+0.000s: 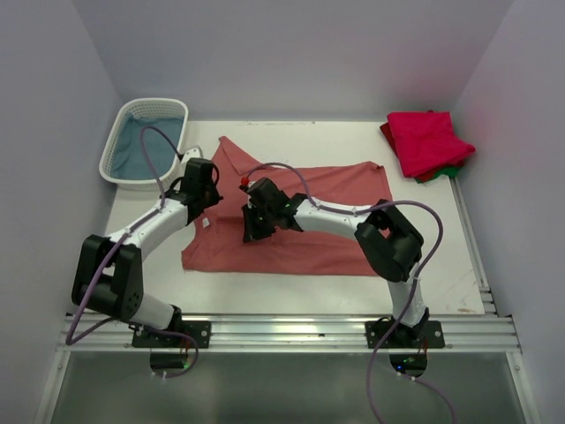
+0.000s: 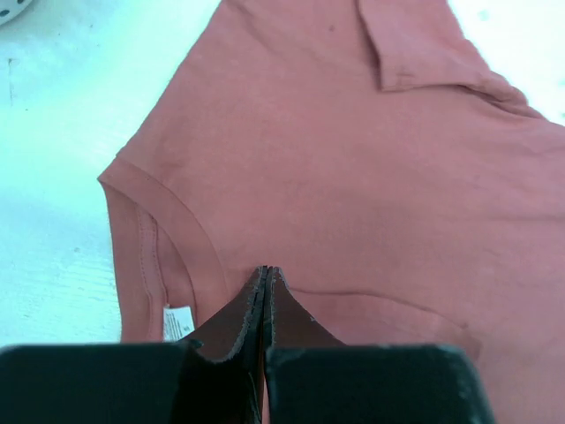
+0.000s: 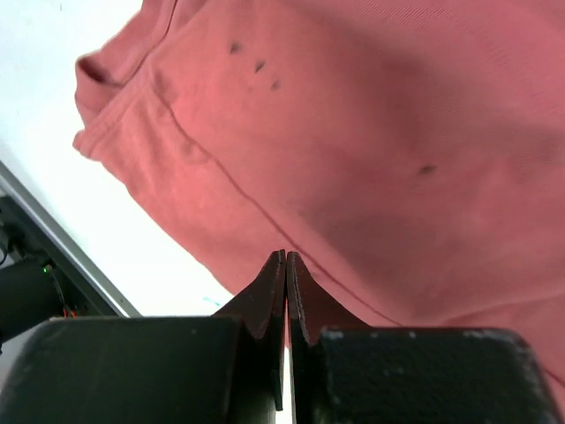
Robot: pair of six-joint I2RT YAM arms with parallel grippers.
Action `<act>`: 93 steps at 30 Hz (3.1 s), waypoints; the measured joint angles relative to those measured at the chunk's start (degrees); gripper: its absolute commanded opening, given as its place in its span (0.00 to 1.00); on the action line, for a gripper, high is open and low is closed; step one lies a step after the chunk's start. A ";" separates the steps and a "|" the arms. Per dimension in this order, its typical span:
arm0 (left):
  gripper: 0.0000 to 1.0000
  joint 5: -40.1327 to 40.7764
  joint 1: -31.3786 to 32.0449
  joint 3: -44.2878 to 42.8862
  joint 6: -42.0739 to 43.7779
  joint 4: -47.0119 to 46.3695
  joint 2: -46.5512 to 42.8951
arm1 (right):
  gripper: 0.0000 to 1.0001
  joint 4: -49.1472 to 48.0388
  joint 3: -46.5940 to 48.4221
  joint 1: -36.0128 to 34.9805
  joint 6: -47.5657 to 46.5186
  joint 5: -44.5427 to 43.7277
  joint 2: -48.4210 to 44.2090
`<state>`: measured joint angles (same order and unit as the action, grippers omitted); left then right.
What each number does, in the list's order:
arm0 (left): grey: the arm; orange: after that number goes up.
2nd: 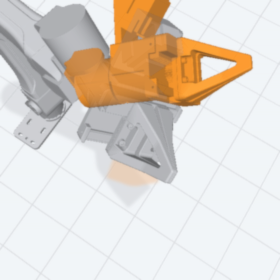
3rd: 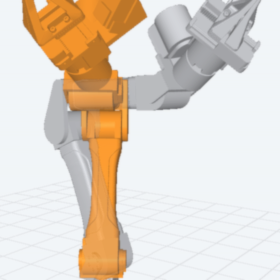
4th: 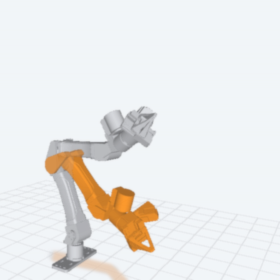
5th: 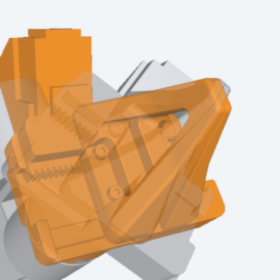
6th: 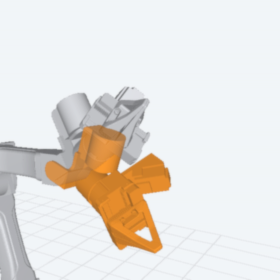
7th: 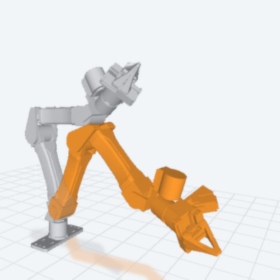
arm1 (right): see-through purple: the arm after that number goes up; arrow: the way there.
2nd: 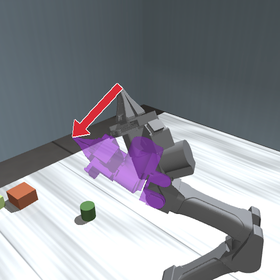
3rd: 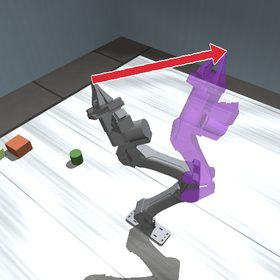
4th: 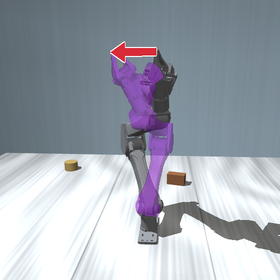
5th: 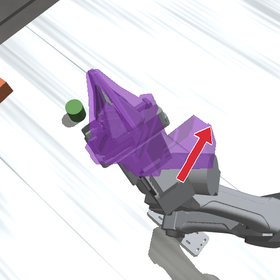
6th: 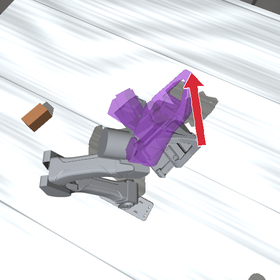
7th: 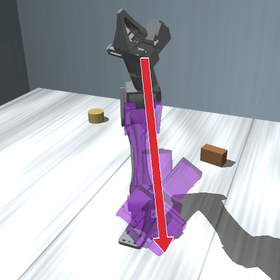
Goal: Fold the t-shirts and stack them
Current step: Fold the tshirt
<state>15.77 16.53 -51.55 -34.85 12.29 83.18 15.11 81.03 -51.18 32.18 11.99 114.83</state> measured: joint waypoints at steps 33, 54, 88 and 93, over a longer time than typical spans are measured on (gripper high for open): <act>0.17 -23.74 -5.99 6.29 -1.18 -7.61 7.85 | 0.00 -1.70 -2.47 -0.90 1.20 1.05 3.74; 0.00 -24.02 -6.91 6.49 -1.01 -9.07 2.49 | 0.00 -1.68 -2.47 -0.90 1.16 1.05 3.74; 1.00 -14.08 -7.04 6.73 -0.96 -9.53 -8.74 | 0.99 -0.52 -2.69 -0.63 -2.71 -2.29 -2.27; 0.93 -14.08 -7.04 -3.78 0.00 -10.45 0.98 | 0.99 1.49 -2.49 2.89 -5.86 -5.22 -10.36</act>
<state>1.69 9.50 -55.33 -34.85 1.85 84.16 16.60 78.54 -48.29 26.33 6.76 104.47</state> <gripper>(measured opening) 0.984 0.987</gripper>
